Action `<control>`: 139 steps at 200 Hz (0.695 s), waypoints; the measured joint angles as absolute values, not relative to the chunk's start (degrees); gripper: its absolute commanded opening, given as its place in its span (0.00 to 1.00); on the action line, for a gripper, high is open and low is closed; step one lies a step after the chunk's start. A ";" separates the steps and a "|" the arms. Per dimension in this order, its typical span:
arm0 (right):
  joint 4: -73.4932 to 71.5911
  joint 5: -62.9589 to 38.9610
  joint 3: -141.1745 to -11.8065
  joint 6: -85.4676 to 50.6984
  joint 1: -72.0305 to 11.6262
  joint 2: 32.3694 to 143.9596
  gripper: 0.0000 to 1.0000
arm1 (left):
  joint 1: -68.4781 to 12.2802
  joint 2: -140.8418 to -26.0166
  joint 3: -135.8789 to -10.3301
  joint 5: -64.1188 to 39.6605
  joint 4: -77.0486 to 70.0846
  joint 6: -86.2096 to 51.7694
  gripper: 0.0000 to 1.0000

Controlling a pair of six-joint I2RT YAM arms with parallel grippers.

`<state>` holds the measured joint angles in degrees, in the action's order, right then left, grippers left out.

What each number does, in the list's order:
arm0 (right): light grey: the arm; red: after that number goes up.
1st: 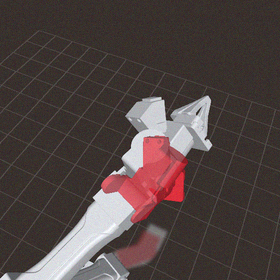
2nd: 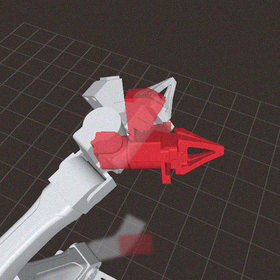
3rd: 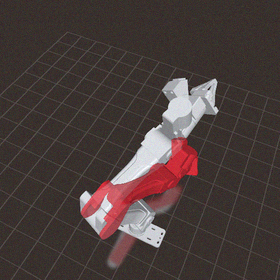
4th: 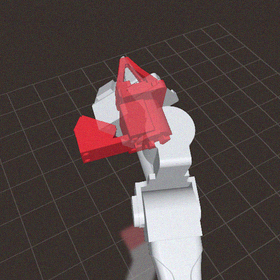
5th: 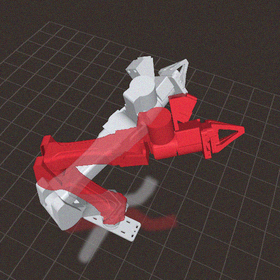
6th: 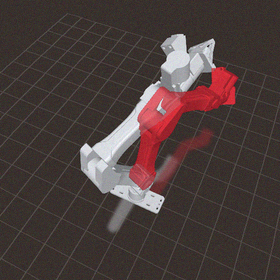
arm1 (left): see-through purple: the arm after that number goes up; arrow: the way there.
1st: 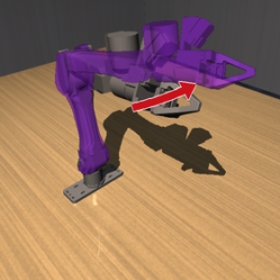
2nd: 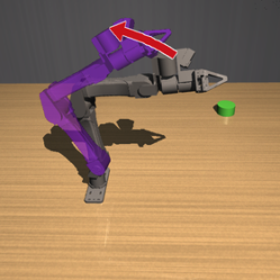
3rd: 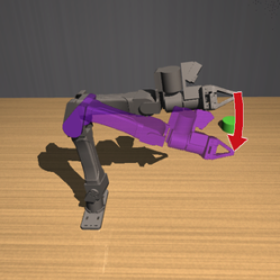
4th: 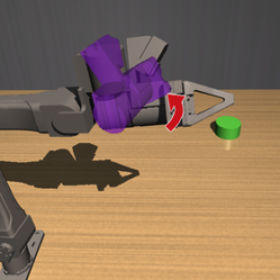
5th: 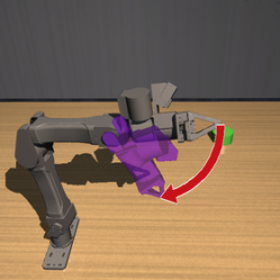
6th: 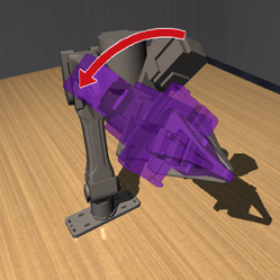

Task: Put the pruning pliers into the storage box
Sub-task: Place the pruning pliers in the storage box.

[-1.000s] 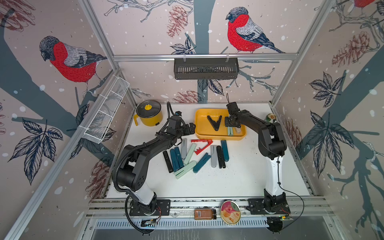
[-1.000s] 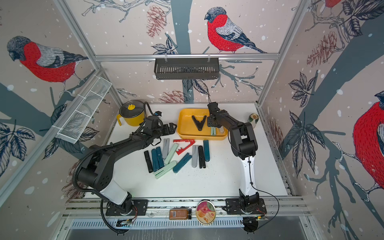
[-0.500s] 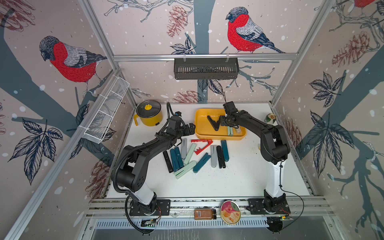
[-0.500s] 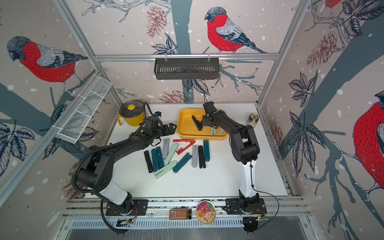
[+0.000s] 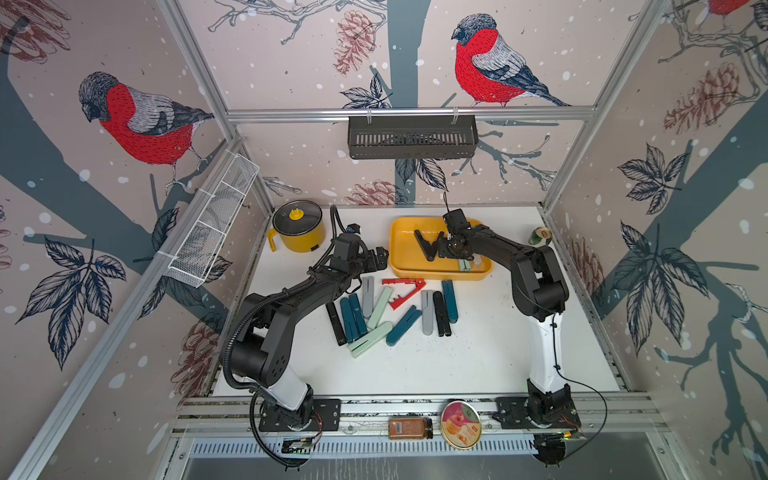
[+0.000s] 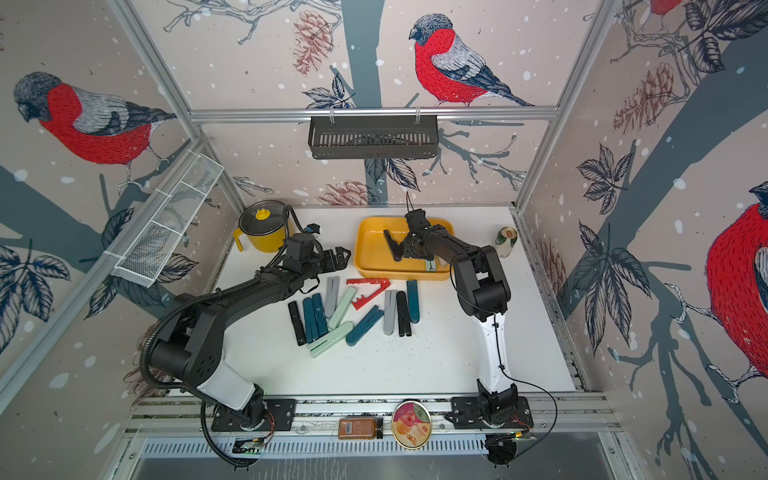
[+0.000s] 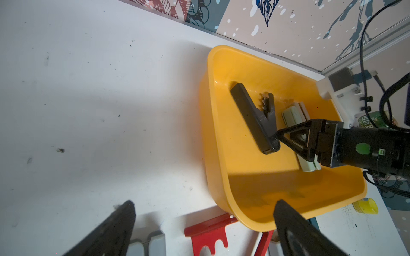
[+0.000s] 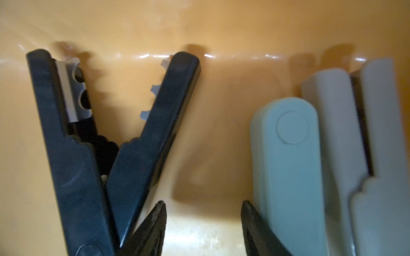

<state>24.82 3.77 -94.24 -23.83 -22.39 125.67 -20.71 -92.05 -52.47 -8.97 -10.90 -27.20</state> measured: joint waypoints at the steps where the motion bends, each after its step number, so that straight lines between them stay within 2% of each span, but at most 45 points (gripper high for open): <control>1: 24.82 3.77 -94.24 -23.83 -22.37 125.67 0.57 | -20.71 -92.05 -52.47 -8.97 -10.90 -27.20 0.98; 139: 25.17 5.39 -99.66 -24.08 -20.97 128.79 0.61 | -20.53 -91.46 -52.47 -8.82 -10.02 -27.03 0.98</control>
